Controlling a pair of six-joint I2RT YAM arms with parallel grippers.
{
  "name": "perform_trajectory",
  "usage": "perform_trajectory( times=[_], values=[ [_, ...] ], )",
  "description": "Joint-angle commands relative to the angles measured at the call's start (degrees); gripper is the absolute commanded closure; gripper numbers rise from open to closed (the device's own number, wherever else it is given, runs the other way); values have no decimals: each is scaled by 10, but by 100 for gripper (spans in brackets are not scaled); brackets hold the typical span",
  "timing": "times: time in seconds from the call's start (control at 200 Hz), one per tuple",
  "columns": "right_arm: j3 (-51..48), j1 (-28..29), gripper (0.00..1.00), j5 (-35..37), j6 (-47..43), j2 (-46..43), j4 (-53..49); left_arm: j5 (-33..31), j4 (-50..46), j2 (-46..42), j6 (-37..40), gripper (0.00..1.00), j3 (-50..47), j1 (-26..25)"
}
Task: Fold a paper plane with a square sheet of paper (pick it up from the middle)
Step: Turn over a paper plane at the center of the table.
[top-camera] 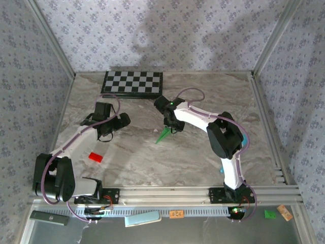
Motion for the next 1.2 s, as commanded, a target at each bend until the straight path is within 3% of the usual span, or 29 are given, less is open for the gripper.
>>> perform_trajectory(
  times=[0.0, 0.325, 0.495, 0.65, 0.84, 0.92, 1.194],
  values=[
    [4, -5, 66, -7, 13, 15, -6, 10, -3, 1, 5, 0, 5, 4],
    [-3, -13, 68, -39, 10, 24, 19, 15, -7, 6, 0, 0, 13, 4],
    [-4, -16, 81, -35, -5, 11, 27, 15, -13, 4, -2, 0, 18, 6],
    [3, -19, 92, -45, -88, -15, 70, 32, -19, 3, -26, 0, 16, 28],
    [11, -21, 96, -145, -219, -39, 173, 63, -4, -12, -51, 0, 2, 59],
    [-6, -24, 96, -234, -282, -43, 236, 75, 13, -22, -66, 0, -11, 71],
    [-85, -45, 96, -402, -272, -31, 392, 122, 68, -38, -100, 0, -51, 84]
  ],
)
